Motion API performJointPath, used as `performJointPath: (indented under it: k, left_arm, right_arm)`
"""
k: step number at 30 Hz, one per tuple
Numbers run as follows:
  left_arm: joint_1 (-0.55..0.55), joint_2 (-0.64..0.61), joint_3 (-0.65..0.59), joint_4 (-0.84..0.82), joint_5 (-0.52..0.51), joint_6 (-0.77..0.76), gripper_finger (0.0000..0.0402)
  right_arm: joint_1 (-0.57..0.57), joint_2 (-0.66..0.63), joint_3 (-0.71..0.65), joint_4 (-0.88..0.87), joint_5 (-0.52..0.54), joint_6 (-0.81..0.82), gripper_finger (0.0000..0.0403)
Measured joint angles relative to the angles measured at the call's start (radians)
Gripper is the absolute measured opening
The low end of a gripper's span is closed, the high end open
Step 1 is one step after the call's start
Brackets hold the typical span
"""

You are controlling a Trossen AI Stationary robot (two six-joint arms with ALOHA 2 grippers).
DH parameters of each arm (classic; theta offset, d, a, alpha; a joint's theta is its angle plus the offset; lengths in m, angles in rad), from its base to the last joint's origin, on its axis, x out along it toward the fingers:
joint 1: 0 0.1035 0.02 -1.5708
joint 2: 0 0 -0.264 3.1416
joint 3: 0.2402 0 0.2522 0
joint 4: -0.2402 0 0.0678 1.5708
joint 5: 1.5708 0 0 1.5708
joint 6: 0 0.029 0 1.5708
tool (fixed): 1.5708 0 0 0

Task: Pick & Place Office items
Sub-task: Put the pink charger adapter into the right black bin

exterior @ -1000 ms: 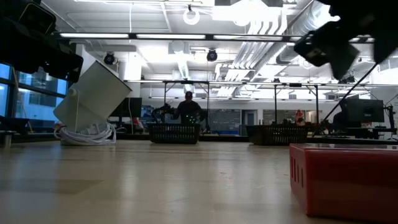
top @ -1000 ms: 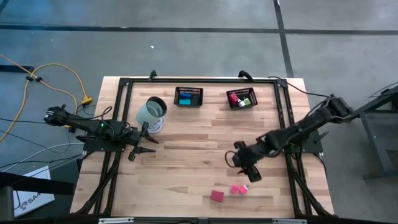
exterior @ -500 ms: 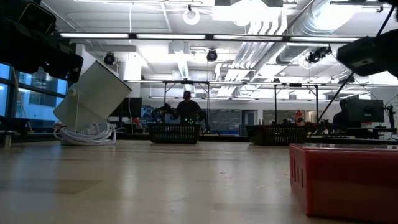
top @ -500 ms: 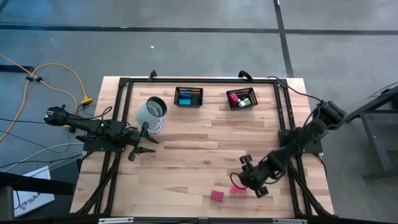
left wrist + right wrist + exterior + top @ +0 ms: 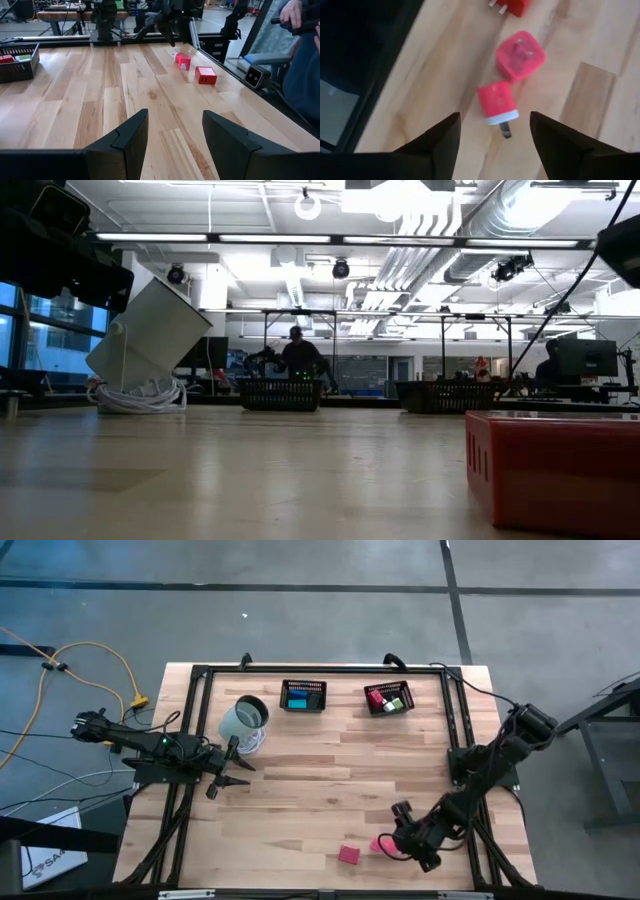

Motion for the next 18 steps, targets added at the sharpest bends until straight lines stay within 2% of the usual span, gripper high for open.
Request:
performJointPath:
  k: [18]
  left_arm:
    - [0.000,0.000,0.000,0.000,0.000,0.000,0.0180]
  right_arm:
    - [0.017,0.157,0.000,0.126,0.034,-0.010,0.0227]
